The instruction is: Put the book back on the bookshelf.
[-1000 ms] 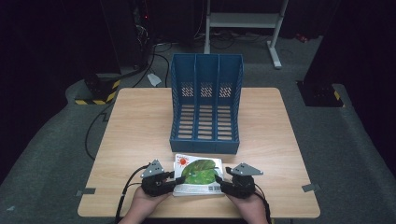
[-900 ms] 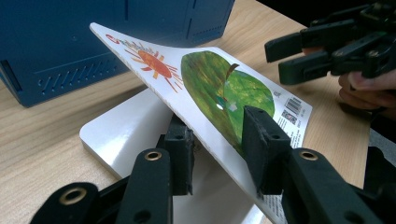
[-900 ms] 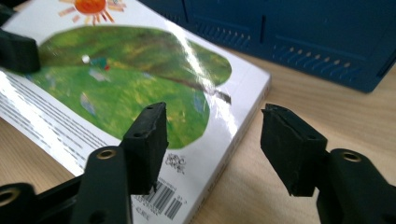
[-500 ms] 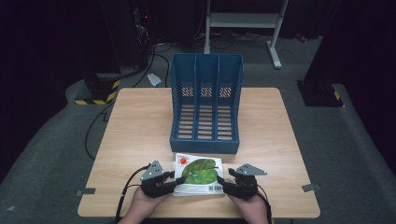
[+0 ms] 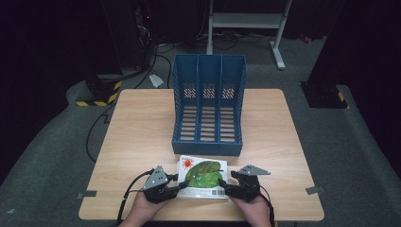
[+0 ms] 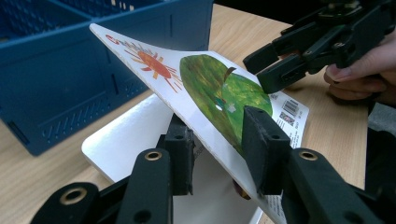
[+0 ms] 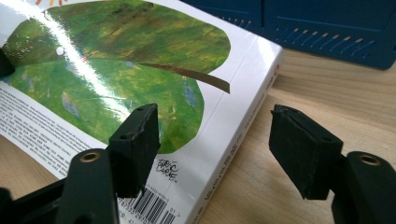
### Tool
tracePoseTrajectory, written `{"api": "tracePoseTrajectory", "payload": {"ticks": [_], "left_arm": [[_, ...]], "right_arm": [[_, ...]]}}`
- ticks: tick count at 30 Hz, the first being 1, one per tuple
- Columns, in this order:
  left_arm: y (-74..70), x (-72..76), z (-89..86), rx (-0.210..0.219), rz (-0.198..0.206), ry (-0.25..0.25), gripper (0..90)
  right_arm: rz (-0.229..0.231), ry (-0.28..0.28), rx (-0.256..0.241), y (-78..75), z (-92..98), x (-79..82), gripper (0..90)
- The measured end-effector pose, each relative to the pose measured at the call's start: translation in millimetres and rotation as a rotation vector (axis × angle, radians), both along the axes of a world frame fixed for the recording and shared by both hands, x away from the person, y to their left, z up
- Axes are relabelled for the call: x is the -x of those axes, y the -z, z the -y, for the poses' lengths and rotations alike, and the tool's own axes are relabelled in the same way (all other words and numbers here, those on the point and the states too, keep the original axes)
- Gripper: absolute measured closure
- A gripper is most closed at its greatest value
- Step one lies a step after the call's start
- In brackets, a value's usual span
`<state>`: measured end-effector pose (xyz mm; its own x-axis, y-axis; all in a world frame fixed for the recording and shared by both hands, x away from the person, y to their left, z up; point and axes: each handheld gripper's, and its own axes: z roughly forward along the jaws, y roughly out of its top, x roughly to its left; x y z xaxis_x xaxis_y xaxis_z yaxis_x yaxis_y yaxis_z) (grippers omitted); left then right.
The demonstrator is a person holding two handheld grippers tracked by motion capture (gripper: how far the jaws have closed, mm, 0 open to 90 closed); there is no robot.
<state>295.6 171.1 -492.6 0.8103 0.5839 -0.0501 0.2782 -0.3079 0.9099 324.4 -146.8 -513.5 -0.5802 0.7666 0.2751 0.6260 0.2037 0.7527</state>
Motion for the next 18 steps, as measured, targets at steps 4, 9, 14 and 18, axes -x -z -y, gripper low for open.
{"api": "tracePoseTrajectory", "payload": {"ticks": [4, 9, 14, 18], "left_arm": [[-1.0, 2.0, 0.4, -0.006, 0.024, 0.007, 64.5], [-1.7, 4.3, 1.7, -0.021, 0.051, 0.018, 64.9], [-2.6, 6.4, 2.3, -0.025, 0.074, 0.022, 64.9], [-2.6, 7.6, 2.9, -0.034, 0.094, 0.03, 64.9]], "right_arm": [[-0.027, -0.011, -0.034, 2.5, 1.6, -3.4, 29.2], [-0.062, -0.029, -0.074, 4.9, -1.1, -6.1, 25.2], [-0.081, -0.032, -0.097, 6.1, -1.8, -8.3, 22.5], [-0.152, -0.052, -0.165, 10.1, -0.4, -15.2, 21.0]]}}
